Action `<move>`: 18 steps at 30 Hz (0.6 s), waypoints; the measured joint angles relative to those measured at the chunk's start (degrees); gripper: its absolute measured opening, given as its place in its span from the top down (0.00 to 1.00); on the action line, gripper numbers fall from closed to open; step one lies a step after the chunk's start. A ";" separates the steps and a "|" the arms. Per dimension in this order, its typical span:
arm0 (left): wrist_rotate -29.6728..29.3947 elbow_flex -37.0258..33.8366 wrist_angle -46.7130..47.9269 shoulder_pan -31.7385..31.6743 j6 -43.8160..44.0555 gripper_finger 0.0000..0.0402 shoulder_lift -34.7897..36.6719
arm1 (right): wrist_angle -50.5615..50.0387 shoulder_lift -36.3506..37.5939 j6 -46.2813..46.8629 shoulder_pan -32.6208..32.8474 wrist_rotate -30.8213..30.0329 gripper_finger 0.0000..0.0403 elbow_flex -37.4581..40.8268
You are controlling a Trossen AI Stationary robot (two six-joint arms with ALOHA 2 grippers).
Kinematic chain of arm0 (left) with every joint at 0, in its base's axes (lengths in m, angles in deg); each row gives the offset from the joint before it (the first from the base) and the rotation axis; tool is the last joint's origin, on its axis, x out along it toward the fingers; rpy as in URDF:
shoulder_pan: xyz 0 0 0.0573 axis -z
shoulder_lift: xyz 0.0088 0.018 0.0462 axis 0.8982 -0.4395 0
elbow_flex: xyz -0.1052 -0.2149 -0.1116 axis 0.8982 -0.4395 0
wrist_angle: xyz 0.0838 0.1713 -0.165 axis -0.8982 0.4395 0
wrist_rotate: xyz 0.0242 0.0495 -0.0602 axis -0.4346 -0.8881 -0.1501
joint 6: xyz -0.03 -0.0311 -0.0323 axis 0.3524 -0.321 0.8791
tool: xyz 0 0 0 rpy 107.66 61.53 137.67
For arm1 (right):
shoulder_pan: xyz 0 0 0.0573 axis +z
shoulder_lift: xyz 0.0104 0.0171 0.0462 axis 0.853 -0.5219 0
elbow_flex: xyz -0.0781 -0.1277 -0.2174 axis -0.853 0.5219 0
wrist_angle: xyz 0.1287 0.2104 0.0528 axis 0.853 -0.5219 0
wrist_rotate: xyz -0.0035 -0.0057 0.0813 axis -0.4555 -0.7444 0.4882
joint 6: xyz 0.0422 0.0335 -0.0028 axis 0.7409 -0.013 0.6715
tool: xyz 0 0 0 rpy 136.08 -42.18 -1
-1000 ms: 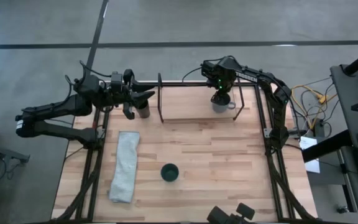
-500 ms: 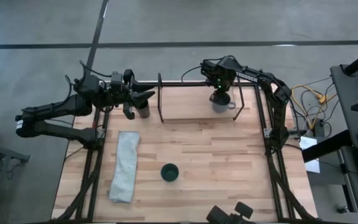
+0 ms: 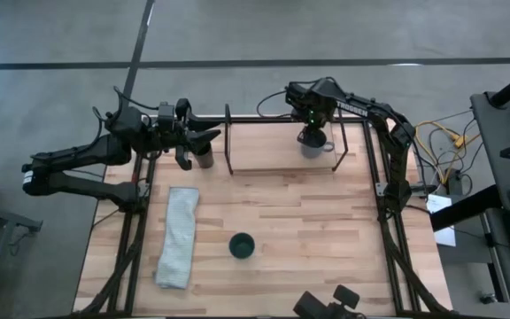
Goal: Stack small to large cups/mugs on shelf
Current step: Put the blue mug on the shelf, then put the green cup on the shelf
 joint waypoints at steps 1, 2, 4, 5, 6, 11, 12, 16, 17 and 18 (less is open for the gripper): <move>0.00 0.00 -0.02 -0.01 0.02 0.71 0.00 | 0.00 0.00 0.05 0.00 0.01 0.63 -0.26; 0.00 0.00 -0.01 -0.01 0.02 0.71 0.00 | -0.51 0.00 0.06 0.00 0.01 0.63 -0.58; -0.01 -0.02 -0.01 -0.01 0.02 0.71 0.00 | -1.87 0.00 0.19 0.00 0.01 0.63 -1.19; -0.02 -0.02 -0.01 0.00 0.02 0.71 0.00 | -2.61 0.00 0.22 0.00 0.01 0.63 -1.54; -0.03 -0.02 0.00 0.00 0.02 0.71 0.00 | -3.33 0.00 0.24 0.00 0.01 0.64 -1.81; -0.35 -0.04 -0.02 -0.01 0.02 0.71 0.00 | -7.73 0.02 0.24 0.00 0.03 0.64 -3.30; -0.35 -0.04 0.00 0.00 0.02 0.71 0.00 | -8.31 0.02 0.24 0.00 0.05 0.64 -3.64; -0.33 -0.07 0.00 -0.02 0.02 0.71 0.00 | -8.90 0.04 0.40 0.00 0.05 0.64 -4.80; -0.31 -0.07 -0.02 0.00 0.02 0.71 0.00 | -8.93 0.03 0.83 0.00 0.05 0.64 -5.10; -0.31 -0.07 -0.01 -0.01 0.02 0.71 0.00 | -8.99 0.04 1.28 0.00 0.05 0.64 -5.44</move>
